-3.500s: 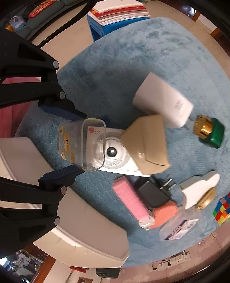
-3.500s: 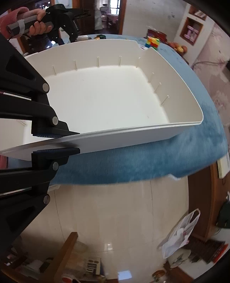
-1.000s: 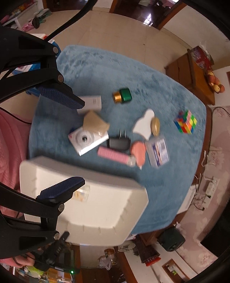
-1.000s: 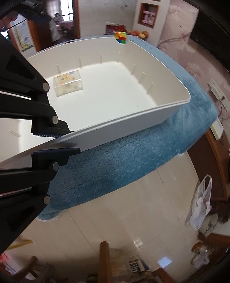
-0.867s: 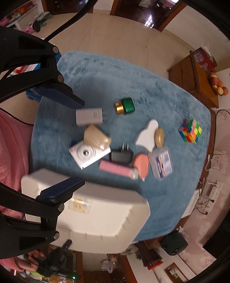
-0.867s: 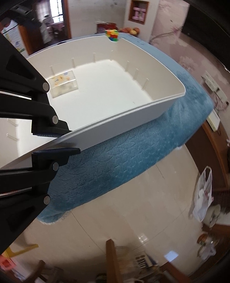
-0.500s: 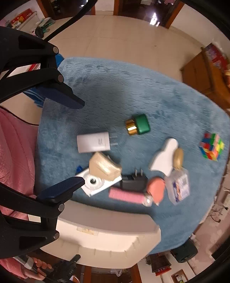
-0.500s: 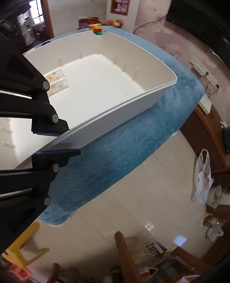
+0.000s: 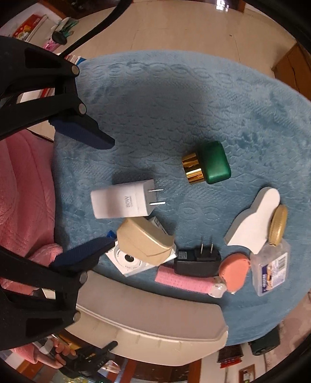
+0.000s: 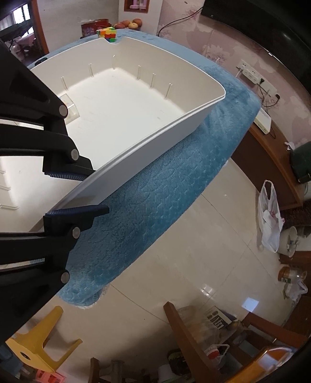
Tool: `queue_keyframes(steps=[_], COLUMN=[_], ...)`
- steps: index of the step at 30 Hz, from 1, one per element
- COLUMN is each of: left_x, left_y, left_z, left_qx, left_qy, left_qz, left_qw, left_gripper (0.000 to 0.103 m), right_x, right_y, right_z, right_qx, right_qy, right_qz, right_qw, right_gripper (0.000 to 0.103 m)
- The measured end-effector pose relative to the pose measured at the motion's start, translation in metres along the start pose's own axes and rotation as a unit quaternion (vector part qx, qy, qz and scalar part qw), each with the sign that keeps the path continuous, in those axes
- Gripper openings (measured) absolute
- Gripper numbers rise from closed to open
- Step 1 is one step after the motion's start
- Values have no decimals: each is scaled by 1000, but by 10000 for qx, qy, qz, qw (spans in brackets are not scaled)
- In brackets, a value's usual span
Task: Organize rigid objects
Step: 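Move the left gripper to the white charger and close on it, then carry the white charger into the tray and release it with the left gripper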
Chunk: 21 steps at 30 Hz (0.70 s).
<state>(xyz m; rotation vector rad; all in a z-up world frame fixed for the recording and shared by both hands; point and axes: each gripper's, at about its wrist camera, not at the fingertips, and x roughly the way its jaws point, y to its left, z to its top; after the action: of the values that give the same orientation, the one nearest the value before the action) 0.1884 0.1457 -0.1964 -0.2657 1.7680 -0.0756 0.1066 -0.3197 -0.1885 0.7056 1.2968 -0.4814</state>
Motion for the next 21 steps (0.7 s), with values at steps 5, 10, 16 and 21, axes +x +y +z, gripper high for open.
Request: queue_keyframes(steps=[5, 10, 16, 21], left_x=[11, 20, 27, 25], left_y=[-2, -4, -2, 11], left_z=[8, 16, 24, 21], left_qx=[131, 144, -108, -354], left_qy=[194, 300, 380, 333], left_qz=[-43, -124, -443, -566], left_qw=[9997, 9994, 9982, 9972], left_gripper=[67, 49, 36, 35], right_x=[0, 0, 1, 3], right_y=[0, 2, 1, 2], right_z=[0, -2, -1, 0], right_qx=[70, 31, 104, 91], right_qy=[-76, -166, -139, -70], right_qz=[-91, -198, -238, -259], right_qw=[9999, 9997, 9996, 9996], right_gripper=[22, 23, 24, 24])
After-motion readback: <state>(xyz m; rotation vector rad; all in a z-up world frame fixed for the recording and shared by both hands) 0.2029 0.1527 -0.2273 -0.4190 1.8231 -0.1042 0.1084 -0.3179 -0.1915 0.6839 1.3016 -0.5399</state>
